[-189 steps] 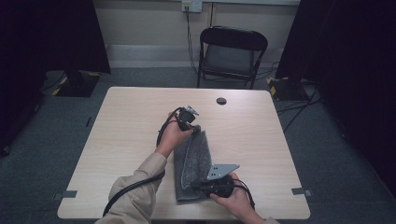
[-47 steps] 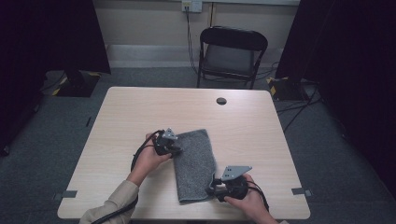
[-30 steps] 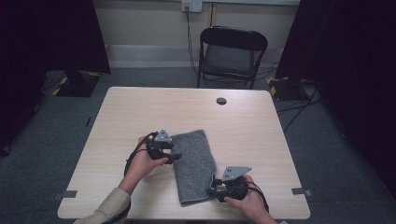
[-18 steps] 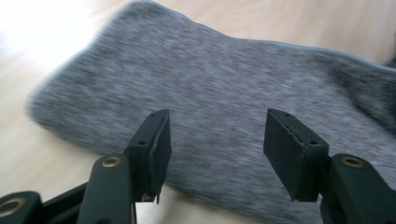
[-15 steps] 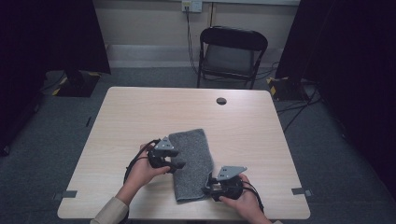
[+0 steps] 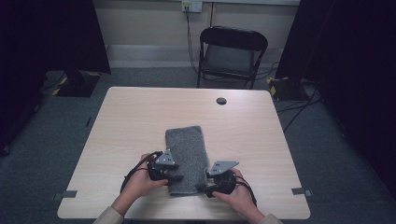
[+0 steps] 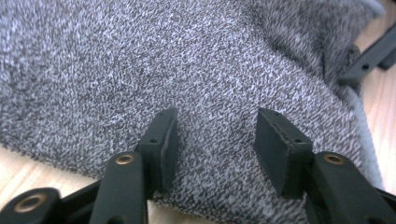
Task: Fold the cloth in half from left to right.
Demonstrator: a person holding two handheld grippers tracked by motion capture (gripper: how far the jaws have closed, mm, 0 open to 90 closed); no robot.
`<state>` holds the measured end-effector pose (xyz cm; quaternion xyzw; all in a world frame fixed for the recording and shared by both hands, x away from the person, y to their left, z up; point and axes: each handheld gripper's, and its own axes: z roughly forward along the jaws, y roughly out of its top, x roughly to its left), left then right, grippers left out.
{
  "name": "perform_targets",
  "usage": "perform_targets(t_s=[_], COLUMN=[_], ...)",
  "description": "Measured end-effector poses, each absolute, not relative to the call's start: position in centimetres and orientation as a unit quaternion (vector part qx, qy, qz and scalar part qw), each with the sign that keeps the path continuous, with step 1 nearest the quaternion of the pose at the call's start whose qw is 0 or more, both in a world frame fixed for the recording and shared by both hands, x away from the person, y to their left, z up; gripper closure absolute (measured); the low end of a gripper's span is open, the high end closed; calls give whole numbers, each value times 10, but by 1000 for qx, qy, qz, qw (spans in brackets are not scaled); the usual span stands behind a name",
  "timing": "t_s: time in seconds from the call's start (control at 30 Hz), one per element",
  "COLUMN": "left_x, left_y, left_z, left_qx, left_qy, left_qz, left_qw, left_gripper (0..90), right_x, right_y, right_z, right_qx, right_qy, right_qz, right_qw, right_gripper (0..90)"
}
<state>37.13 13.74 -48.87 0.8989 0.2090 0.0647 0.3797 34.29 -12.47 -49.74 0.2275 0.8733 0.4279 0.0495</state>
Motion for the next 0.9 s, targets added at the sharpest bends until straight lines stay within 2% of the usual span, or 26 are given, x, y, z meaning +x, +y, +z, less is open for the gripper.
perform_targets(t_s=[0.03,0.07,0.1,0.17,0.27,0.6,0.67,0.73,0.8,0.9], left_x=[371,371,370,370,371,372,371,369,366,361], left_y=[138,138,138,139,141,161,163,163,163,162], left_z=[-488,-487,-487,-485,-484,-476,-477,-476,-473,-470], left_qx=[900,903,904,907,905,892,890,888,886,887], left_qy=[209,201,200,193,198,216,220,213,211,200], left_qz=[67,66,63,58,50,34,34,46,41,37], left_qw=[377,373,373,370,374,395,397,406,410,415], left_gripper=[566,682,682,789,829,835,777,590,631,617], right_x=[343,343,343,343,341,340,340,340,340,340], right_y=[-126,-128,-128,-128,-127,-126,-126,-126,-126,-126], right_z=[-497,-498,-498,-498,-498,-498,-498,-498,-498,-498], right_qx=[225,227,227,225,219,215,214,214,210,210], right_qy=[875,873,873,874,876,878,878,878,879,880], right_qz=[427,429,429,428,425,425,426,426,424,424], right_qw=[51,49,49,51,56,55,53,51,52,53], right_gripper=[444,449,449,448,446,439,432,420,409,406])
